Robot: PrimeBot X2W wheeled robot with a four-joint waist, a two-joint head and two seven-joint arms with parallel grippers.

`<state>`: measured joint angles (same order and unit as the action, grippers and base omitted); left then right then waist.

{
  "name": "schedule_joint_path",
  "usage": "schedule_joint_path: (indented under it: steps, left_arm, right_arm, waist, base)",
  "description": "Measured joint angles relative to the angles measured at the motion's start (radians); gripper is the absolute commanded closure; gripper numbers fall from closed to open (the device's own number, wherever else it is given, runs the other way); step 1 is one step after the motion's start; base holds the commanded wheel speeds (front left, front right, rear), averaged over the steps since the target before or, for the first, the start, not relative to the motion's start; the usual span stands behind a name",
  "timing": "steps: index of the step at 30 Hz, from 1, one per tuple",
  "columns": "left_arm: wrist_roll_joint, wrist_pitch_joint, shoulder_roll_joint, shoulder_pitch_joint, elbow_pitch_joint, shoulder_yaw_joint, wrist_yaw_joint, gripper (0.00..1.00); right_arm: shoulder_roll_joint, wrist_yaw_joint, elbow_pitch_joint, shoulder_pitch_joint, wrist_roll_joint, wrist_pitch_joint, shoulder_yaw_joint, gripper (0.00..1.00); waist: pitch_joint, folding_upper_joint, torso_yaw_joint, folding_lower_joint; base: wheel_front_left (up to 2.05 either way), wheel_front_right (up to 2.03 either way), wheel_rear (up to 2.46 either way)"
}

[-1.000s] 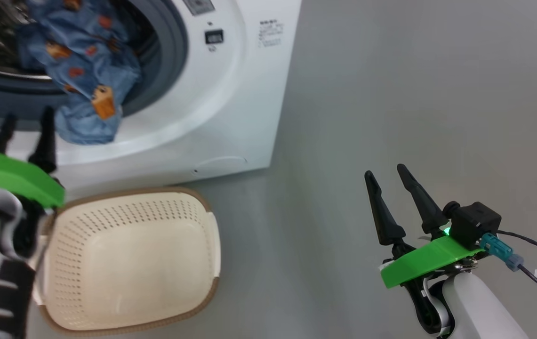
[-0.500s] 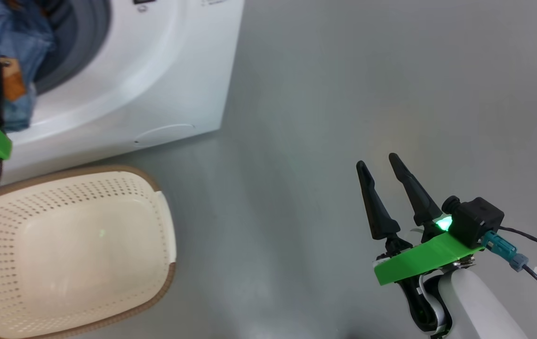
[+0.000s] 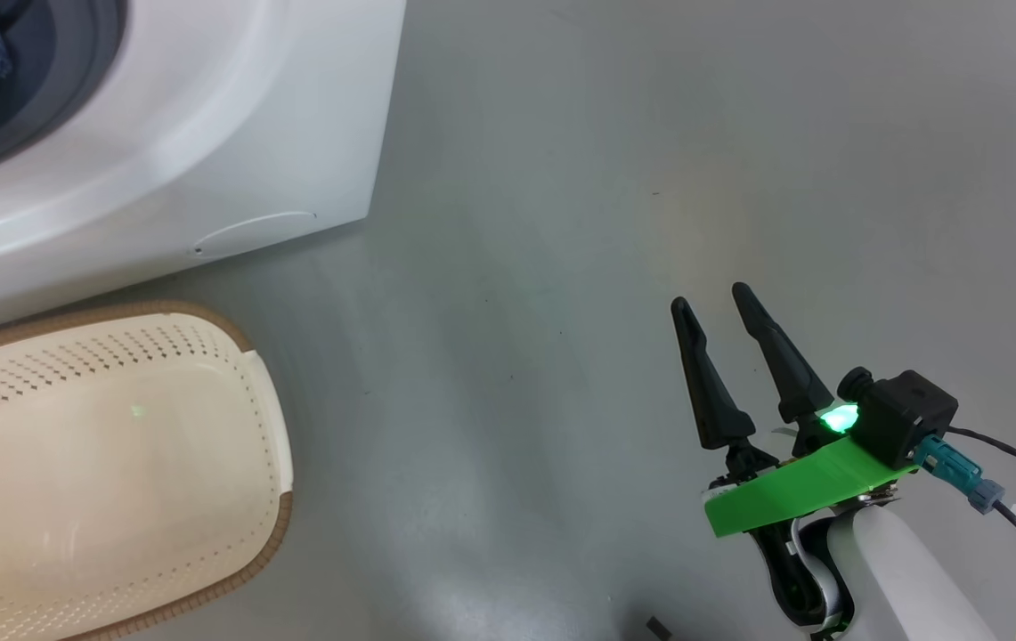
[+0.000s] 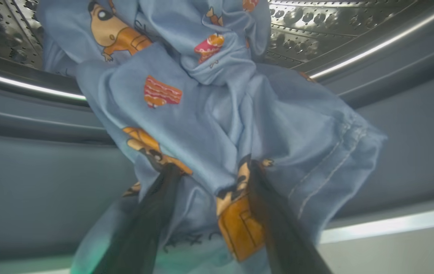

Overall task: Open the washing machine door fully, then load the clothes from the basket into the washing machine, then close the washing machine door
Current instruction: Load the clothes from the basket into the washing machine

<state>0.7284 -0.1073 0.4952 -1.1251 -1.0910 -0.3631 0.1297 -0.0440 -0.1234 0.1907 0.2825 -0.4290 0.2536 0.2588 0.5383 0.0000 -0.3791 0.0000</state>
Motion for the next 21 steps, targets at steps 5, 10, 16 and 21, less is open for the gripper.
schedule_joint_path:
  steps: [5,10,16,21]
  left_arm:
    - [-0.001,0.053,-0.007,-0.008,-0.02,-0.012,0.0,1.0]
    - [-0.001,0.124,-0.01,-0.029,-0.015,-0.021,0.001,1.0]
    - [-0.001,0.21,0.003,-0.07,0.027,-0.033,0.002,1.0]
    - [0.001,0.257,0.067,-0.119,0.03,-0.038,0.002,1.0]
  right_arm:
    - [0.0,0.0,0.0,0.0,-0.003,0.0,-0.001,0.0]
    - [0.0,0.0,0.0,0.0,-0.003,0.0,-0.002,0.0]
    - [0.0,0.0,0.0,0.001,-0.003,0.0,0.016,0.0]
    - [0.002,0.0,-0.016,0.0,-0.012,0.0,0.033,0.0]
  waist:
    - [0.0,0.0,0.005,0.0]
    - [-0.003,0.0,0.017,0.0]
    - [0.01,0.0,0.025,0.0]
    - [0.035,0.0,0.002,0.0]
  base:
    - [0.0,0.0,0.0]
    - [0.0,0.0,0.0]
    - [0.0,0.0,0.0]
    - [0.0,0.0,0.0]
